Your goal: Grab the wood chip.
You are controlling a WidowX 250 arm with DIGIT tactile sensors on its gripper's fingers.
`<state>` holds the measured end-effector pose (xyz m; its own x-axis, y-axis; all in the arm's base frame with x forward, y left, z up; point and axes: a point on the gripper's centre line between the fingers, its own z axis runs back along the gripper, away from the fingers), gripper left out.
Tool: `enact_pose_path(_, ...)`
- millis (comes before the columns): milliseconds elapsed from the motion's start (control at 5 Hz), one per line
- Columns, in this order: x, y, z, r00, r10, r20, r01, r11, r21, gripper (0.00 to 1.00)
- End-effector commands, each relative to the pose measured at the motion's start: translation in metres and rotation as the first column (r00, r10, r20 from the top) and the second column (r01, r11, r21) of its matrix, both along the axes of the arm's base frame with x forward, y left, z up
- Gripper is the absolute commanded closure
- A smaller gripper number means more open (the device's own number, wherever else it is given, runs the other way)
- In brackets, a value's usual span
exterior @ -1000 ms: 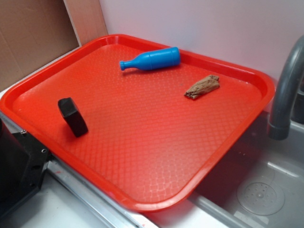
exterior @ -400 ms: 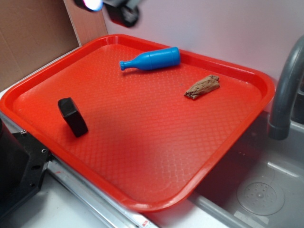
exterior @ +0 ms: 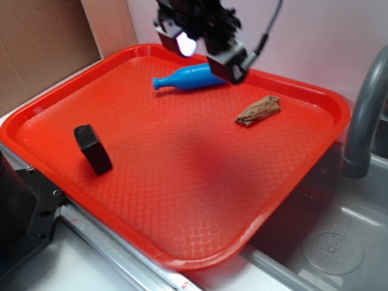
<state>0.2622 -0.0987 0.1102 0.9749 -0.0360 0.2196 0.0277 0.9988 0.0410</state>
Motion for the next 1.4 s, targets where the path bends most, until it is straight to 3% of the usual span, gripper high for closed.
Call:
enact_pose_path(0, 0.046, -0.015, -0.024, 0.999, -0.039, 0.007, 0.04, 0.997, -0.059, 0.0)
enact_pose_path(600, 0.069, -0.02, -0.073, 0.997, -0.038, -0.074, 0.038, 0.999, -0.005, 0.0)
enact_pose_path(800, 0.069, -0.024, -0.08, 0.996, -0.031, -0.083, 0.034, 0.999, 0.025, 1.0)
enact_pose_path(1200, 0.061, -0.018, -0.076, 0.995, -0.047, -0.088, 0.05, 0.998, 0.029, 1.0)
